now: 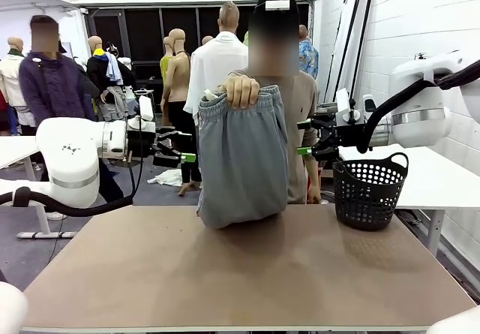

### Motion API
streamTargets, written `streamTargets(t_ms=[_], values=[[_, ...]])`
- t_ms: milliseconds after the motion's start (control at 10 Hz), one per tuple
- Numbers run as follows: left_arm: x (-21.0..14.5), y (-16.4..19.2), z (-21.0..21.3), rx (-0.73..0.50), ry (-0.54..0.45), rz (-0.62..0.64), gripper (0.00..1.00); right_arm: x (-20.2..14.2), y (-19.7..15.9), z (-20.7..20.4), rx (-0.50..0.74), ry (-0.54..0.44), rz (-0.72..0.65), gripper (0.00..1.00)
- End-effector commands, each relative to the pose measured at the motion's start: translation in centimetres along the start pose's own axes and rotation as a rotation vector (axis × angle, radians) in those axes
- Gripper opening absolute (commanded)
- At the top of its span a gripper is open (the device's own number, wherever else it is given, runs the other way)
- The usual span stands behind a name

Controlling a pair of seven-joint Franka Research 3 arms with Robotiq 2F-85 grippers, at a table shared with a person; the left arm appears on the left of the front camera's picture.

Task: Fold the training pants.
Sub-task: Grab both ends of the Training pants handed by a person.

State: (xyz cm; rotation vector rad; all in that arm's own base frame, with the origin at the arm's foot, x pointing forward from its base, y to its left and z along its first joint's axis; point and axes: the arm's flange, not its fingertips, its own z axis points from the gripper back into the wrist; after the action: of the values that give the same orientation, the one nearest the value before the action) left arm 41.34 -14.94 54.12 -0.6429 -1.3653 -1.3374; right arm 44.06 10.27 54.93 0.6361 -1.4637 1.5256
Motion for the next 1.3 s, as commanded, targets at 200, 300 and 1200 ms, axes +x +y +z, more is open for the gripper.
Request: streamTargets(t_ms=[200,300,1200], values=[[0.1,-0.5,-0.6,-0.005,0.003,0.034,1.0,0.5,0.1,-1.3,0.055,-0.072,-0.041,1.0],[0.2,-0.6,-0.6,-0.001,0.001,0.038,1.0,0.8,0.2,-1.5,0.058,-0.076,-0.041,1.0],[2.4,-0.2,-2.2,0.004,-0.056,0.039,1.0,1.5,-1.5,-3.0,0.052,-0.116,-0.027,1.0]])
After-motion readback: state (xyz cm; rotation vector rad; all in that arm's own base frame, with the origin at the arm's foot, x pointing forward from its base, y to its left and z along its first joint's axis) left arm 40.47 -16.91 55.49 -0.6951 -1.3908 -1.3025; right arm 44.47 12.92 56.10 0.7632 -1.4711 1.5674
